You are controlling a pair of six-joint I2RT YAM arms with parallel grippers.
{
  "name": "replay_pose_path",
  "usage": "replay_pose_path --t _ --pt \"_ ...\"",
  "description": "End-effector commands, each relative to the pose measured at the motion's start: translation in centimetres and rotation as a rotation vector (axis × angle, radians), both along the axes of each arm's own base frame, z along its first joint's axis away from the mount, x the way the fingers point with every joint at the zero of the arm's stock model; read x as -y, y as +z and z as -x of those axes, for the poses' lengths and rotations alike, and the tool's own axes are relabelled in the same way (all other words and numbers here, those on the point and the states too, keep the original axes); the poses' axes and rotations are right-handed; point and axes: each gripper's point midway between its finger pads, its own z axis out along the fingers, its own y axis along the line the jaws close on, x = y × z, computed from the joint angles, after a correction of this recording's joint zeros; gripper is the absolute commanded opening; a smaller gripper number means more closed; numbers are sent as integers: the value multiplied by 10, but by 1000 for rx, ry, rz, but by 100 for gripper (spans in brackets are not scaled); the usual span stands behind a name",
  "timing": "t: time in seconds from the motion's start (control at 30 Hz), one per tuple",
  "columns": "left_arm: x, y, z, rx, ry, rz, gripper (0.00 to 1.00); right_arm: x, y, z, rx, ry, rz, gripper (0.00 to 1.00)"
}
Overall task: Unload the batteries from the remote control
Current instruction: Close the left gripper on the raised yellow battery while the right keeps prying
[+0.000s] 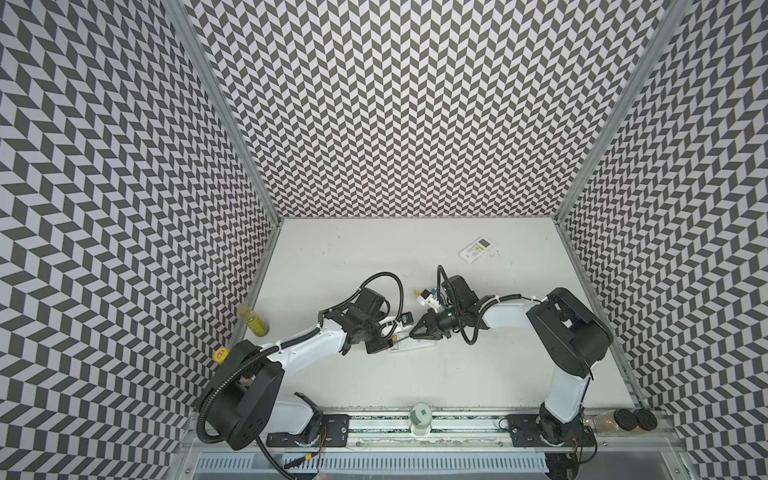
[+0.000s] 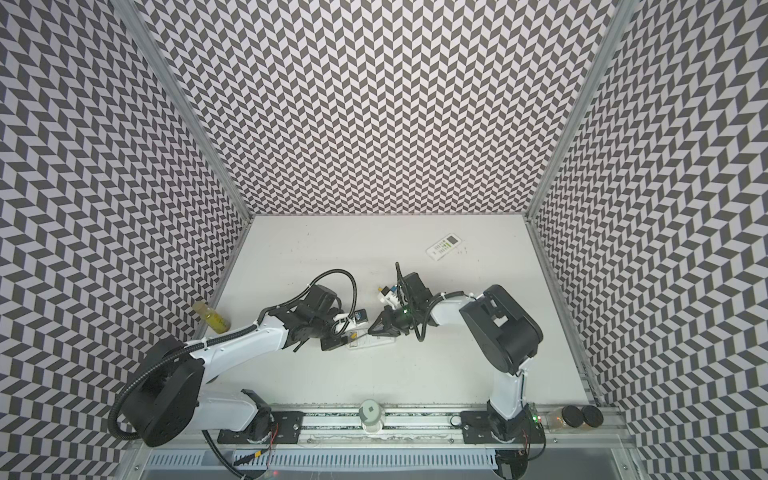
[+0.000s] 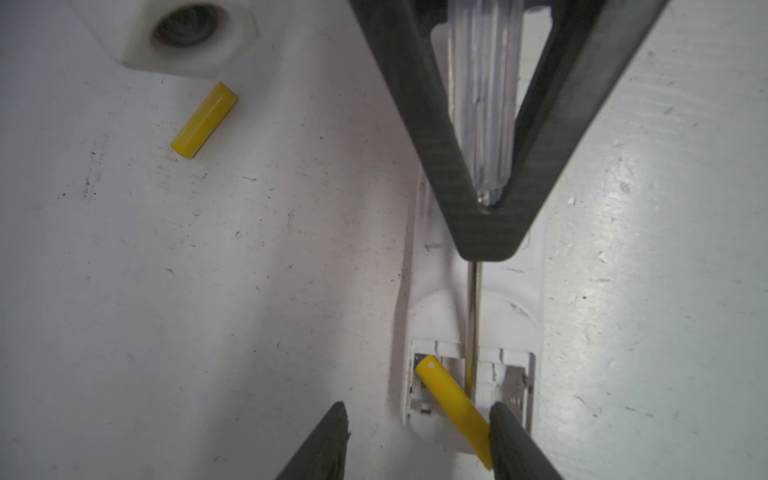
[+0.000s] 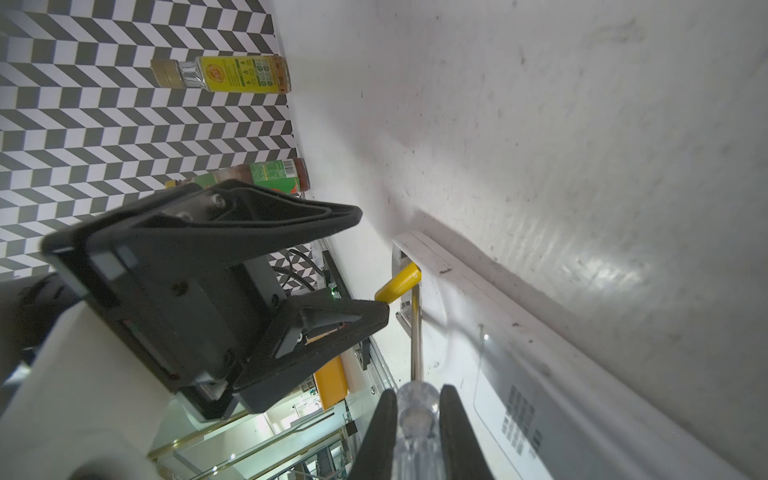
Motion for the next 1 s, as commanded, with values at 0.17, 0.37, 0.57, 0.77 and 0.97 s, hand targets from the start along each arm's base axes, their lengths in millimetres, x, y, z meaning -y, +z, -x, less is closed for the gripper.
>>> replay_pose_path --t 0.17,0.37,0.57,0.77,0.97 --pt "17 10 13 -78 -27 91 62 15 -23 -3 -26 -53 90 0" --pt "7 -7 4 -19 -6 3 64 16 -23 -2 -23 -53 89 0" --pt "-3 -12 -3 23 19 -47 62 16 -24 -1 -23 -53 89 0" --pt "-5 -12 -1 21 22 -47 53 17 -25 -2 -24 -55 90 0" --pt "-4 -12 -2 23 29 -39 37 16 -24 -2 -24 -53 87 0"
